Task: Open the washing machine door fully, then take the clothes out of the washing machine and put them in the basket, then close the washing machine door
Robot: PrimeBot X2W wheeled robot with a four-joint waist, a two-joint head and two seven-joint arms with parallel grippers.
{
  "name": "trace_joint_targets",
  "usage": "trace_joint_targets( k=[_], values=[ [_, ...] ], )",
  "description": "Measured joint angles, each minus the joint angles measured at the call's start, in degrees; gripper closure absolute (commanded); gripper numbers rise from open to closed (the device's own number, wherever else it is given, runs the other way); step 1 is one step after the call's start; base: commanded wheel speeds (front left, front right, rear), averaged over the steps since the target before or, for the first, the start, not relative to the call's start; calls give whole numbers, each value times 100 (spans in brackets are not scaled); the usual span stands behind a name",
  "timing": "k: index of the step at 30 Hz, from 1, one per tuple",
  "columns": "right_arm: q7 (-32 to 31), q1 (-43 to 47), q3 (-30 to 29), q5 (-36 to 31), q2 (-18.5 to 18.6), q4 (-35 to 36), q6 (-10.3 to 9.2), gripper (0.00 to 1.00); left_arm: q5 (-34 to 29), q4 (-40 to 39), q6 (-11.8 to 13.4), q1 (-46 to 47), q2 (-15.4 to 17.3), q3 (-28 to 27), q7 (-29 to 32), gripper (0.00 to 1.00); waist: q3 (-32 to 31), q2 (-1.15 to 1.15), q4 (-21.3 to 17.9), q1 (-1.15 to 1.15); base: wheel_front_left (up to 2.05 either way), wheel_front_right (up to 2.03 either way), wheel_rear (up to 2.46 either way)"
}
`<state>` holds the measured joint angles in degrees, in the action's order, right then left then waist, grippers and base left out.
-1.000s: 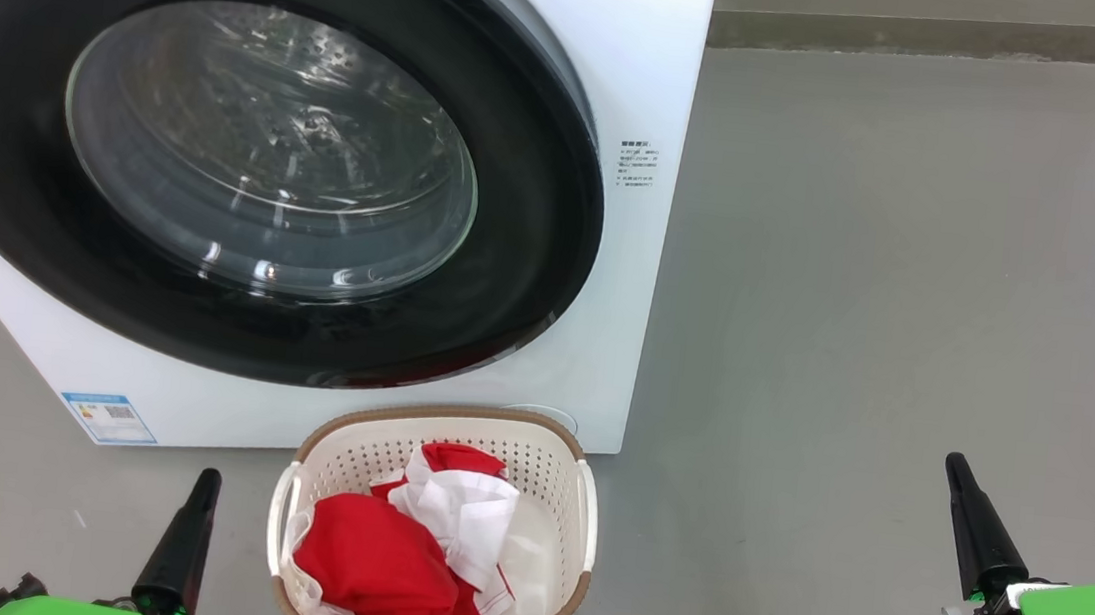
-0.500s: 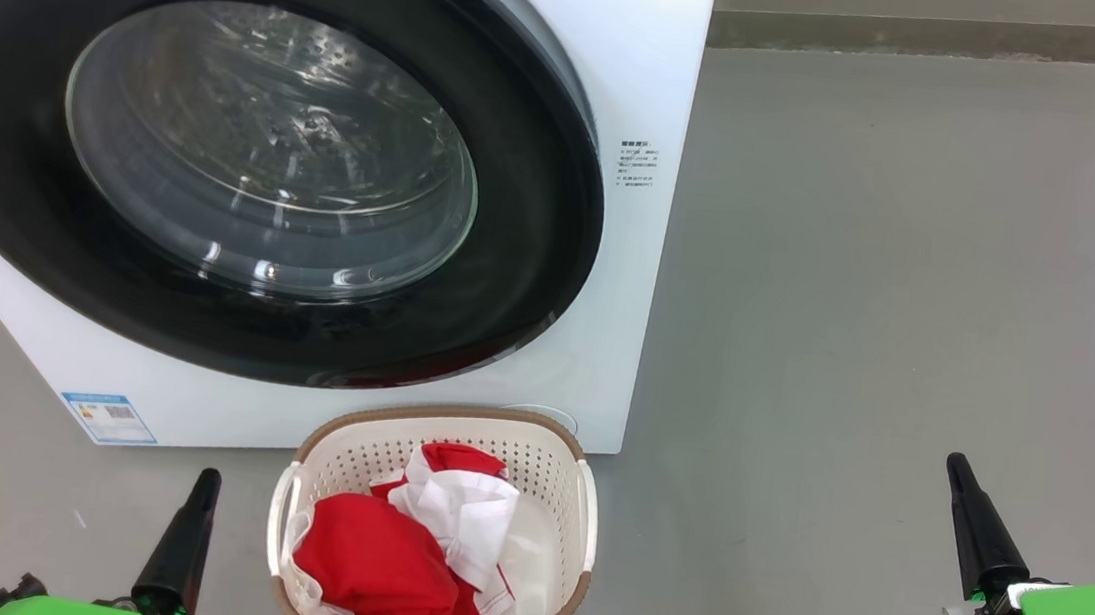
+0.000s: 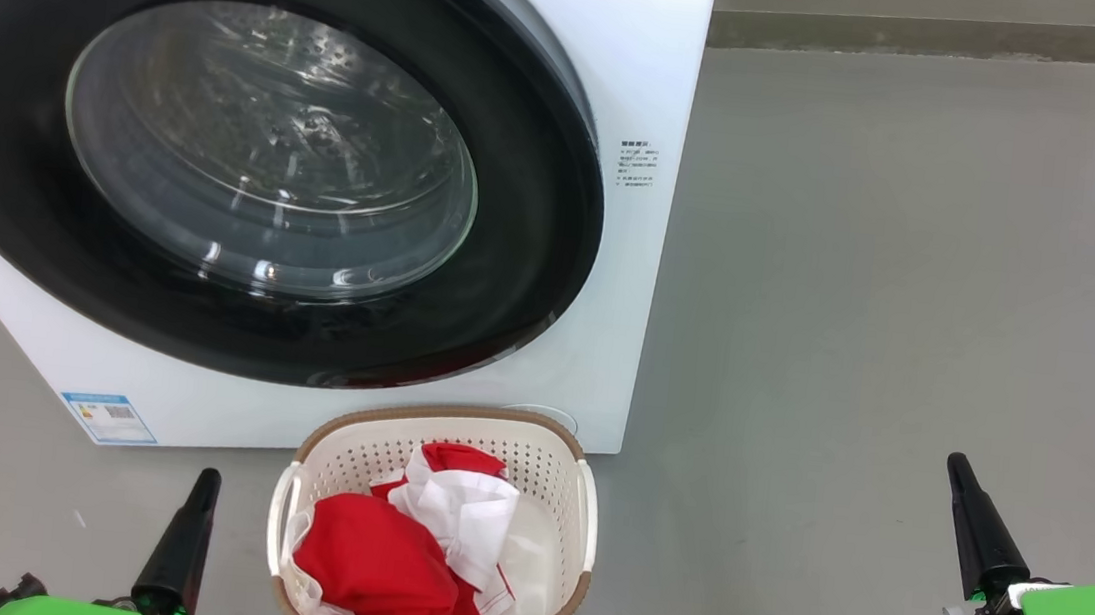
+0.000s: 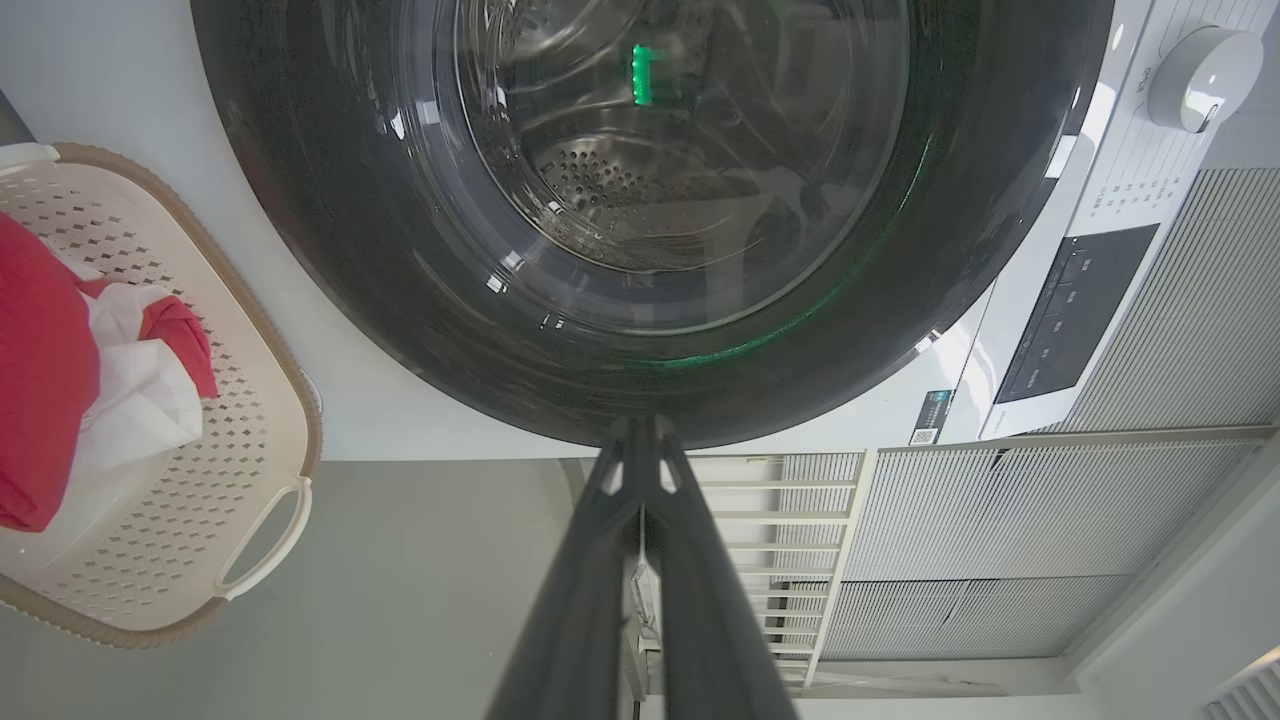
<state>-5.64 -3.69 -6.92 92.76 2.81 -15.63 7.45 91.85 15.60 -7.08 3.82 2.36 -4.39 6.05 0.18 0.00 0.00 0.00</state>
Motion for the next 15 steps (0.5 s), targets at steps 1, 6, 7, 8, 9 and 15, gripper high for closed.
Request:
trace_joint_targets(
  k=[1,6,7,8,9,15],
  values=[
    [0,0,0,0,0,0,0,100,0,0,0,1,0,0,0,100,0,0,0,0,0,0,0],
    [-1,-1,-3,-1,-2,-1,0,100,0,0,-1,1,0,-1,0,100,0,0,0,0,0,0,0],
    [-1,-1,-4,-1,-2,-1,0,100,0,0,0,1,0,-1,0,100,0,0,0,0,0,0,0],
    [-1,-1,-4,-1,-2,-1,0,100,0,0,0,1,0,-2,0,100,0,0,0,0,0,0,0],
    [-1,-1,-4,-1,-3,-1,0,100,0,0,0,1,0,-2,0,100,0,0,0,0,0,0,0],
    [-27,-1,-10,-1,-5,-1,0,100,0,0,0,1,-1,-3,0,100,0,0,0,0,0,0,0]
  ],
)
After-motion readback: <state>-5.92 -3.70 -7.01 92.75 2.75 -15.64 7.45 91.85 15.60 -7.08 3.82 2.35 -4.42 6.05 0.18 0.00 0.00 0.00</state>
